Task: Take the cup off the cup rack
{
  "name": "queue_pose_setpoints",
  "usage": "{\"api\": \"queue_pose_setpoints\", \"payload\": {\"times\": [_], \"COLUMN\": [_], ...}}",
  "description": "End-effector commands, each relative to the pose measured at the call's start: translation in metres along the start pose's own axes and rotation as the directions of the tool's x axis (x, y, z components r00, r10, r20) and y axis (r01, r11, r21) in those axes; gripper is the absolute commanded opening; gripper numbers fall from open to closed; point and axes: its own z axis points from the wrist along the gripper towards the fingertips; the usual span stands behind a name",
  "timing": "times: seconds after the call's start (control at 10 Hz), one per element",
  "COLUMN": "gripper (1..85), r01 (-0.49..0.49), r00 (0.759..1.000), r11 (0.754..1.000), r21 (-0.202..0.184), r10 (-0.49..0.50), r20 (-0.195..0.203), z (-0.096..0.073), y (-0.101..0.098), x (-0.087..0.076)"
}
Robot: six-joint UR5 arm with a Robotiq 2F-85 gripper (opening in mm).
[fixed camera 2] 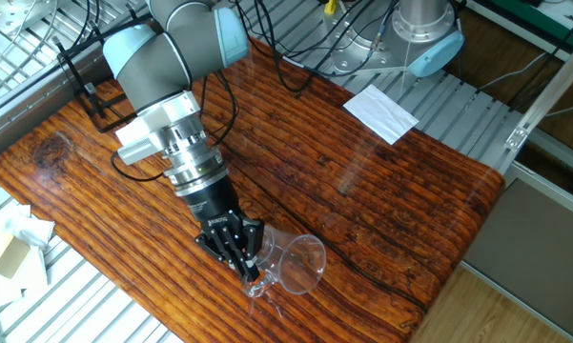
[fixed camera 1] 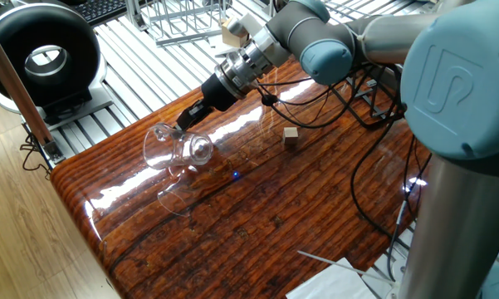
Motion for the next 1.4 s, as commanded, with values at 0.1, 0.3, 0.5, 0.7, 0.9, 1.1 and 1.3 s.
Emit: {"api": "queue_pose_setpoints", "payload": {"times": [0.1, 0.3, 0.5, 0.7, 0.9, 1.1, 1.3], "gripper": [1.3, 1.3, 1.3, 1.3, 1.3, 1.3, 1.3], "r01": [0.004, 0.003, -0.002, -0.003, 0.007, 0.013, 0.025], "r00": [1.000, 1.000, 1.000, 1.000, 1.000, 1.000, 1.000], "r11": [1.000, 0.999, 0.999, 0.998, 0.998, 0.998, 0.998], "r21": [-0.027, -0.035, -0.044, -0.058, -0.061, -0.063, -0.066], "r10": [-0.004, -0.003, 0.002, 0.003, -0.007, -0.013, -0.025], "r20": [0.012, 0.009, 0.008, 0.006, 0.003, 0.003, 0.005], "z": [-0.0041, -0.0056, -0.0061, -0.0059, -0.0053, -0.0054, -0.0056], "y": [0.0019, 0.0006, 0.0009, 0.0034, 0.0029, 0.0025, 0.0027], "x": [-0.0036, -0.0017, -0.0009, -0.0004, 0.0006, 0.0010, 0.0009]}}
